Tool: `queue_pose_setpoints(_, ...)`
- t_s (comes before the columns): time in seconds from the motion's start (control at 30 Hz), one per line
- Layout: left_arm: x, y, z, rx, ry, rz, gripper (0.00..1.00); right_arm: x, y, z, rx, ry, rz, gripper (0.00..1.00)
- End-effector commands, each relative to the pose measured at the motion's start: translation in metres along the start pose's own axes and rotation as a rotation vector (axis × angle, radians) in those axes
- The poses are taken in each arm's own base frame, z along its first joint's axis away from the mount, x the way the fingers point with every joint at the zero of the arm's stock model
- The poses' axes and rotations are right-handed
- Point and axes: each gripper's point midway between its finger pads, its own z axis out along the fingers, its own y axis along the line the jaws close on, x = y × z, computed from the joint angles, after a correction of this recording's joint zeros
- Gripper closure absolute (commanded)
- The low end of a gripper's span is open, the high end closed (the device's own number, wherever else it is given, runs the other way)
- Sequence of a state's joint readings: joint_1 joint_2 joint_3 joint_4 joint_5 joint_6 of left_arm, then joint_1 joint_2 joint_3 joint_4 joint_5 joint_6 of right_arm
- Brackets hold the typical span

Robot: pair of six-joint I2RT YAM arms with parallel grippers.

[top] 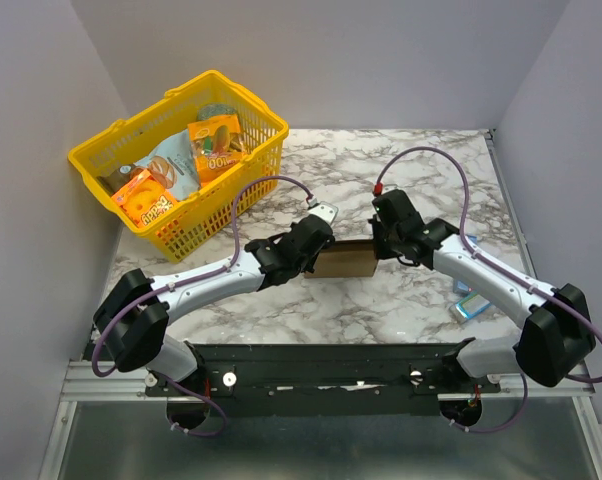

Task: Fold the paper box

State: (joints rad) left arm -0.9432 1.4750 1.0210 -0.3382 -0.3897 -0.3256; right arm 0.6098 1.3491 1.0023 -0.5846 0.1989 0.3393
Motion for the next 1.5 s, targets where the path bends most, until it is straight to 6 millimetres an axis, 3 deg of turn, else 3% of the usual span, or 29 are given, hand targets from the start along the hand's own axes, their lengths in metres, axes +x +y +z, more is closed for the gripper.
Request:
queue_pose_setpoints(0.0, 0.013, -0.031, 0.003, 0.111, 0.021, -0.002, 1.00, 0.028, 0.038, 0.008, -0.157, 0.073, -0.029, 0.99)
queue_pose_setpoints(0.07, 0.017, -0.027, 0.006, 0.091, 0.024, 0.006, 1.00, 0.034, 0.037, 0.007, -0.156, 0.091, -0.028, 0.96)
queue_pose_setpoints(0.17, 0.022, -0.020, 0.008, 0.062, 0.023, 0.022, 1.00, 0.035, 0.034, -0.001, -0.153, 0.095, -0.027, 0.75)
queue_pose_setpoints(0.2, 0.022, -0.019, 0.008, 0.055, 0.016, 0.029, 1.00, 0.033, 0.034, -0.006, -0.156, 0.087, -0.026, 0.60)
queue_pose_setpoints(0.3, 0.024, -0.011, 0.009, 0.020, 0.014, 0.056, 1.00, 0.030, 0.031, -0.020, -0.153, 0.088, -0.014, 0.40)
queue_pose_setpoints(0.43, 0.022, -0.006, 0.008, 0.000, 0.005, 0.077, 1.00, 0.015, 0.023, -0.047, -0.129, 0.019, 0.033, 0.29)
queue_pose_setpoints(0.67, 0.022, -0.005, 0.009, -0.004, 0.002, 0.083, 1.00, -0.011, 0.012, -0.084, -0.108, -0.094, 0.074, 0.26)
queue_pose_setpoints(0.83, 0.021, -0.006, 0.008, -0.001, -0.009, 0.074, 1.00, -0.034, 0.005, -0.077, -0.057, -0.212, 0.103, 0.33)
queue_pose_setpoints(0.87, 0.022, -0.006, 0.008, 0.000, -0.009, 0.075, 1.00, -0.046, 0.006, -0.075, -0.057, -0.266, 0.110, 0.34)
queue_pose_setpoints(1.0, 0.022, -0.007, 0.006, 0.003, -0.011, 0.069, 1.00, -0.061, 0.012, -0.061, -0.071, -0.347, 0.116, 0.43)
queue_pose_setpoints(1.17, 0.022, -0.008, 0.005, 0.002, -0.006, 0.055, 1.00, -0.048, 0.020, -0.037, -0.063, -0.353, 0.148, 0.44)
queue_pose_setpoints(1.23, 0.023, -0.009, 0.005, 0.001, 0.000, 0.052, 1.00, -0.034, 0.026, -0.030, -0.054, -0.346, 0.164, 0.44)
queue_pose_setpoints(1.47, 0.023, -0.013, 0.004, 0.010, 0.003, 0.051, 1.00, 0.006, 0.010, -0.015, 0.093, -0.361, 0.255, 0.44)
